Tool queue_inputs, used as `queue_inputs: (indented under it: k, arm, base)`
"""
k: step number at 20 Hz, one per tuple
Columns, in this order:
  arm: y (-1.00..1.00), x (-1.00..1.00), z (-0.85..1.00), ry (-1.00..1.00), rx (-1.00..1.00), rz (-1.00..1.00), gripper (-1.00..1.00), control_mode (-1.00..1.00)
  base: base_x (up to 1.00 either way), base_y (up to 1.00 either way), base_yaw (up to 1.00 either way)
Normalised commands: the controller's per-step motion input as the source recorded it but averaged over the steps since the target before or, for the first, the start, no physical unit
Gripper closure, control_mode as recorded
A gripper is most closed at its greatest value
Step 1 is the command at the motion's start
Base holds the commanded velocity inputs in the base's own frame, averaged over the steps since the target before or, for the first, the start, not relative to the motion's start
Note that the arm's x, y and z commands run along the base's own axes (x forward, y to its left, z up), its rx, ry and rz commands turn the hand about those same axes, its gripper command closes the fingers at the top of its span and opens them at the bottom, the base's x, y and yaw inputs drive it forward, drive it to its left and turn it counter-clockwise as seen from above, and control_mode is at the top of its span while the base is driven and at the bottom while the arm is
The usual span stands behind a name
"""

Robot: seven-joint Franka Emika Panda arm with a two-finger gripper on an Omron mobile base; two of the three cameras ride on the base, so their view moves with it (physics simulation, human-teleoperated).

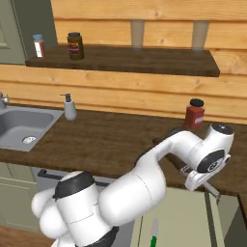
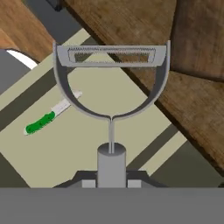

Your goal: Place the appropriate cutting tool for cutting the eggplant skin on the cutting board.

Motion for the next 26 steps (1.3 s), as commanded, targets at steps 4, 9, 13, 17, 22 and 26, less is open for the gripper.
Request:
queue_inputs:
  k: [4,9,13,17,22,26]
  arm:
    - [-0.03,0.98,0.27,0.0,0.16,0.0,1.0,-1.0]
    - [0.0,0.92,-0.2,0.0,0.03,0.0,1.0,-1.0]
    - [0.0,0.87,-0.54,0.0,0.0,0.0,1.0,-1.0]
    - [0.08,0.75,-0.72,0.0,0.0,0.01,1.0,-1.0]
    - [0.2,0.47,-0.83,0.0,0.0,0.02,1.0,-1.0]
    - [0.06,0.07,-0.66,-0.01,0.0,0.03,1.0,-1.0]
  base:
    - [0.0,0.0,0.0]
    - [0.0,0.0,0.0]
    - [0.0,0.0,0.0]
    - [0.0,0.0,0.0]
    - [0.0,0.0,0.0]
    - [0.0,0.0,0.0]
